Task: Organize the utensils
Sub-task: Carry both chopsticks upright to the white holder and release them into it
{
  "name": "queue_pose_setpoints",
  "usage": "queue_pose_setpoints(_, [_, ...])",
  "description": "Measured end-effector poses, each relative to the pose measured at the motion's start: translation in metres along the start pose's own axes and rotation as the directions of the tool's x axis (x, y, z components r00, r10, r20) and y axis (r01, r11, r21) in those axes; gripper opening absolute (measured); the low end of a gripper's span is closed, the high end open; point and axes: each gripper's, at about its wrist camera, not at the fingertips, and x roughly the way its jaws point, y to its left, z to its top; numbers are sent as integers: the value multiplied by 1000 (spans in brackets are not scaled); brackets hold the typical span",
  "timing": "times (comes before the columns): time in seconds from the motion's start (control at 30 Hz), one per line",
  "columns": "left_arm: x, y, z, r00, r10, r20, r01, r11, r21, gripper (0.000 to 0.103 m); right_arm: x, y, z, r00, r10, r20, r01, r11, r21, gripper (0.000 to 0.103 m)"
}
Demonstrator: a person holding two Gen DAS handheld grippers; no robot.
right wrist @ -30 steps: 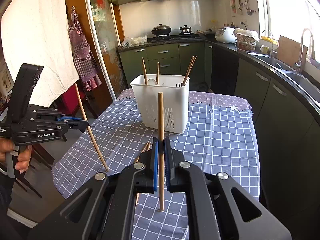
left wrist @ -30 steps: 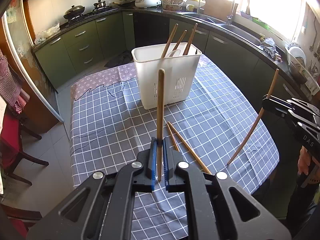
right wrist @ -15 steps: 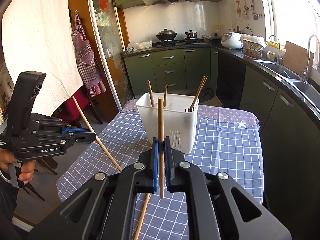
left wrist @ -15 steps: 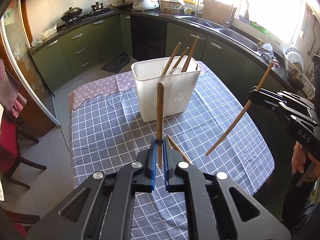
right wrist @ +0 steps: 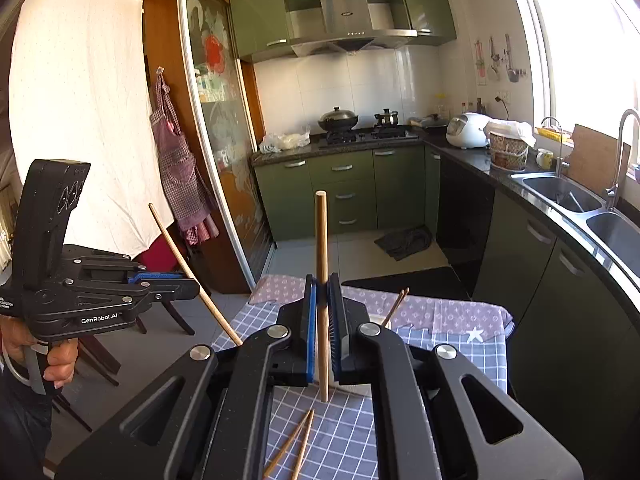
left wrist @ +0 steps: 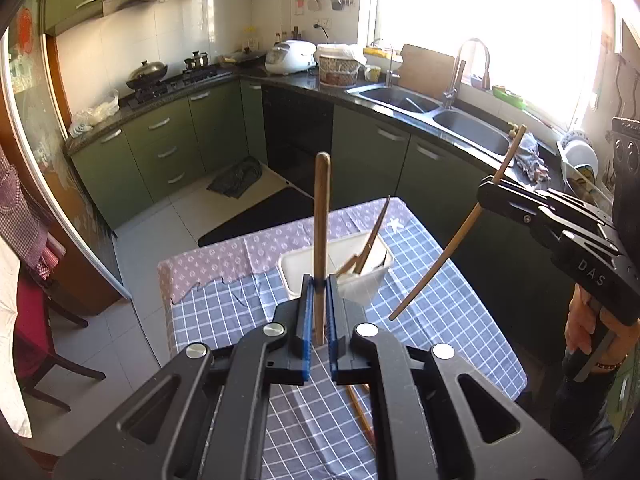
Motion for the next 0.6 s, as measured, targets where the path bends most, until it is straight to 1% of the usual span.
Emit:
queue_pose_setpoints(0.17, [-8,8,32,997,20,70,-18,999,-30,6,1,-9,39,998,-16,62,15,1000,9,7])
queue_pose_setpoints(0.23, [-2,10,40,995,30,92,-26,999,-36,6,7,-14,49,996,-42,80,41,999,14,7])
queue_pose_setpoints(0.3, [8,11,45,995,30,96,-26,999,-43,6,16,-21,53,995,-57,84,55,998,26,7])
queue_pose_setpoints(0.37, [23,13,46,996,21,85,-17,998,-53,6,30,-29,54,995,-71,73,69,997,39,7])
queue_pose_setpoints(0.43, [41,13,45,997,20,70,-16,998,-58,6,46,-36,51,996,-68,53,65,996,54,7])
queue_pose_setpoints(0.53, [67,12,37,999,24,24,-23,998,-54,6,70,-44,42,998,-66,9,65,996,67,7])
queue_pose_setpoints(0.6, [82,13,30,1000,22,-16,-22,998,-53,6,85,-45,28,998,-62,-27,64,996,65,7])
